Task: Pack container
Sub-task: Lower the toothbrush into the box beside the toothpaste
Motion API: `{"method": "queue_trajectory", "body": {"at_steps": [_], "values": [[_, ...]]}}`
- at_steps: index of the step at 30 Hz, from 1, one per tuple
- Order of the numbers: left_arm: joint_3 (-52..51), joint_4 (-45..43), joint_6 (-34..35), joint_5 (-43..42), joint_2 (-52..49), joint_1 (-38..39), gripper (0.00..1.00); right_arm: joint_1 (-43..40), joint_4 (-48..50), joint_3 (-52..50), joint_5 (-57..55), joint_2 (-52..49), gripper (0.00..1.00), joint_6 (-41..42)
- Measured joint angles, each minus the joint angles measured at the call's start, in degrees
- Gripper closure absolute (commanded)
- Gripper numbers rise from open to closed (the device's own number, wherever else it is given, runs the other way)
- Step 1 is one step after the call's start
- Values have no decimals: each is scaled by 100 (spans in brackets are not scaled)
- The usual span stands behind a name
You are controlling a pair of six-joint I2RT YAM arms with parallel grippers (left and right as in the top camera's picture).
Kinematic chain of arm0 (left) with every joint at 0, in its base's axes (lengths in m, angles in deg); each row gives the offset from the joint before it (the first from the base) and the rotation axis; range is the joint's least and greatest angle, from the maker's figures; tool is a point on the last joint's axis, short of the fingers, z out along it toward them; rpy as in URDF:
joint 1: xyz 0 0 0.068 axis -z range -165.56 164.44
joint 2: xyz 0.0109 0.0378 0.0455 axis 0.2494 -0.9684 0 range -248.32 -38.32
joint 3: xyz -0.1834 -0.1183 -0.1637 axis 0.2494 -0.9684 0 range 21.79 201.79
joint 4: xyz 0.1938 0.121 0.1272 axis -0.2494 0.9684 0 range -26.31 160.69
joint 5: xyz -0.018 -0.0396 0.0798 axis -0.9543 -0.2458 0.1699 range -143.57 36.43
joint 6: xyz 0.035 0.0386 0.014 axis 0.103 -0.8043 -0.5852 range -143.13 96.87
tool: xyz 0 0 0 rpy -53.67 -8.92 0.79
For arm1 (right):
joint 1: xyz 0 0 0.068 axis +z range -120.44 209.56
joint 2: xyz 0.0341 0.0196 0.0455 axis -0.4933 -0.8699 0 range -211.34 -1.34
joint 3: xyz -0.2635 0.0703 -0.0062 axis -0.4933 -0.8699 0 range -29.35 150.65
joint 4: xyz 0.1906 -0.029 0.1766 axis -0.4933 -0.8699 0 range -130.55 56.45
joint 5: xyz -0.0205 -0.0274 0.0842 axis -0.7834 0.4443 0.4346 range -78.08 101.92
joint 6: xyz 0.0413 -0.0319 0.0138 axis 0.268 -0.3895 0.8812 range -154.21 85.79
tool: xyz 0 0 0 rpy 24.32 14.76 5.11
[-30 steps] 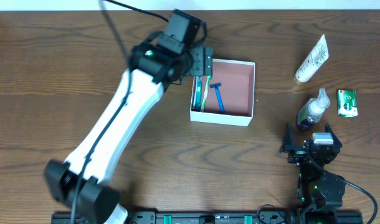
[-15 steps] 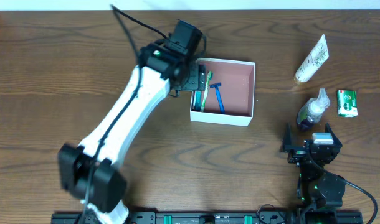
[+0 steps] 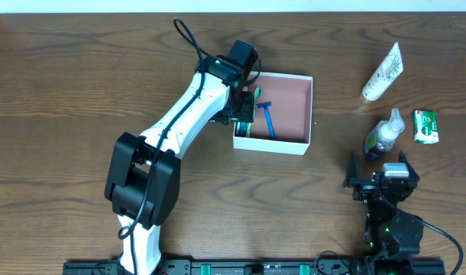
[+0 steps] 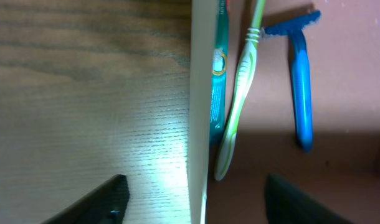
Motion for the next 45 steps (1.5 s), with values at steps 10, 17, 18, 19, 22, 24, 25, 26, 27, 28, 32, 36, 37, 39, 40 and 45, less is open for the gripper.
{"method": "queue_trajectory", "body": {"at_steps": [10, 17, 18, 19, 22, 24, 25, 26, 27, 28, 32, 36, 37, 39, 40, 45], "values": [[0, 0, 111, -15, -109, 0, 79, 0, 0, 0, 0, 0, 1, 0], [0, -4, 586, -63, -133, 0, 94, 0, 0, 0, 0, 0, 1, 2], [0, -4, 656, -72, -133, 0, 94, 0, 0, 0, 0, 0, 1, 0], [0, 0, 741, -72, -133, 0, 94, 0, 0, 0, 0, 0, 1, 0], [0, 2, 955, -94, -133, 2, 94, 0, 0, 0, 0, 0, 1, 0], [0, 0, 1102, -92, -133, 0, 94, 0, 0, 0, 0, 0, 1, 0], [0, 0, 1167, -90, -133, 0, 94, 0, 0, 0, 0, 0, 1, 0], [0, 2, 1217, -92, -133, -2, 94, 0, 0, 0, 0, 0, 1, 0], [0, 2, 1246, -92, -133, -2, 94, 0, 0, 0, 0, 0, 1, 0], [0, 0, 1268, -90, -133, -4, 94, 0, 0, 0, 0, 0, 1, 0], [0, -7, 1316, -92, -133, -2, 94, 0, 0, 0, 0, 0, 1, 0], [0, -7, 1167, -92, -133, -2, 94, 0, 0, 0, 0, 0, 1, 0], [0, -9, 1106, -94, -133, -2, 94, 0, 0, 0, 0, 0, 1, 2], [0, -15, 990, -90, -133, -4, 94, 0, 0, 0, 0, 0, 1, 0], [0, -17, 931, -92, -133, -4, 94, 0, 0, 0, 0, 0, 1, 0], [0, -26, 588, -92, -133, -4, 94, 0, 0, 0, 0, 0, 1, 0]]}}
